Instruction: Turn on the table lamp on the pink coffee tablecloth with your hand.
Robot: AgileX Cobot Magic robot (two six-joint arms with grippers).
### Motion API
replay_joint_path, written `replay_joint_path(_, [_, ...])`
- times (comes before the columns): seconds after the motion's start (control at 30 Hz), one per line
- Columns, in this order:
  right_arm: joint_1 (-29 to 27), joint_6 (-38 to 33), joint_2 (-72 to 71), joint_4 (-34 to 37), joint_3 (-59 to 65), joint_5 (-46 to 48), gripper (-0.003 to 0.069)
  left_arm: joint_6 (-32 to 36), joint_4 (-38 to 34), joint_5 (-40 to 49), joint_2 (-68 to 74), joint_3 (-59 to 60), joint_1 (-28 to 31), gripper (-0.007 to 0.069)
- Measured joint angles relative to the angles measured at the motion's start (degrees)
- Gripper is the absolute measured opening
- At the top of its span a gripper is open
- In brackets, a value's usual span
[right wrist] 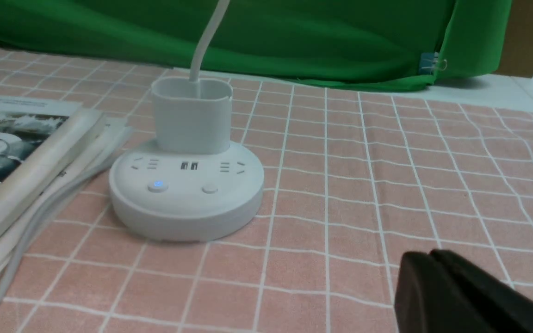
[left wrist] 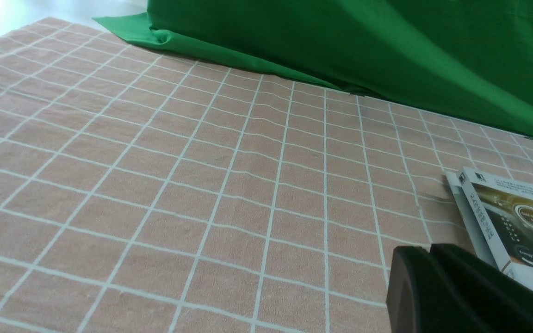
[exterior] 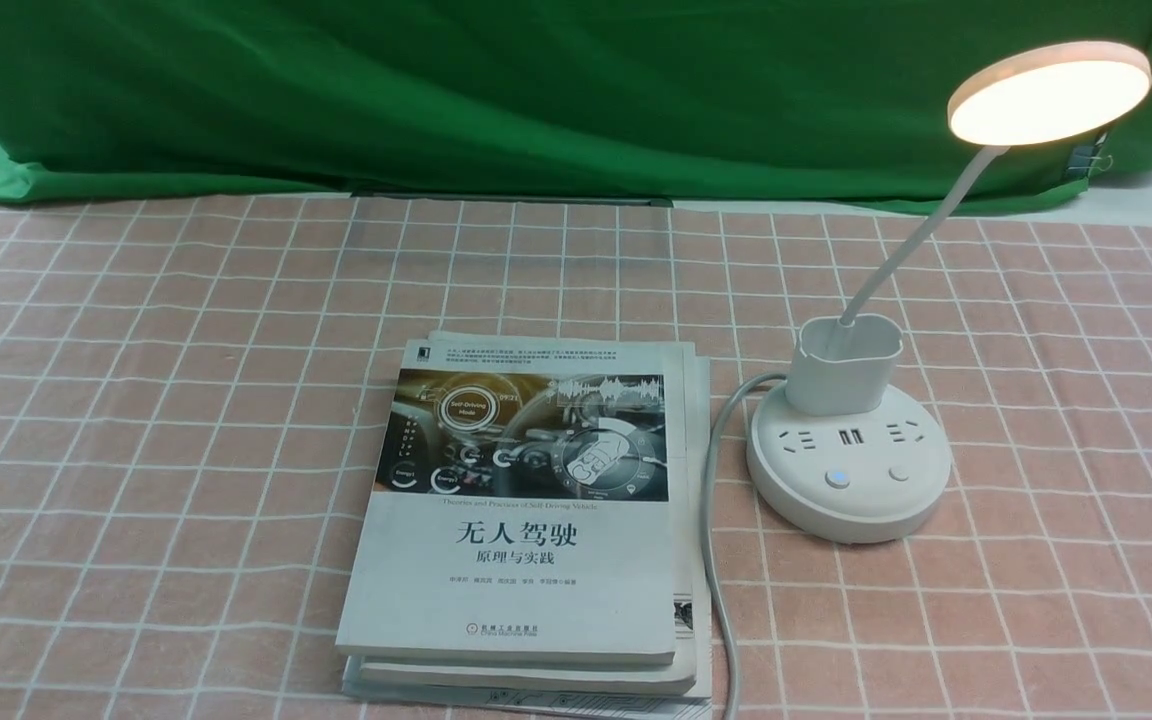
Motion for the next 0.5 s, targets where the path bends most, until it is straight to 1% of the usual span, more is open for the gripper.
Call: replay_joint_path(0.5, [0.0, 0.16, 0.0, 0.0, 0.0, 0.19, 0.0045, -0.01, 0.0, -0.04, 0.0, 0.0, 0.0, 0.0019])
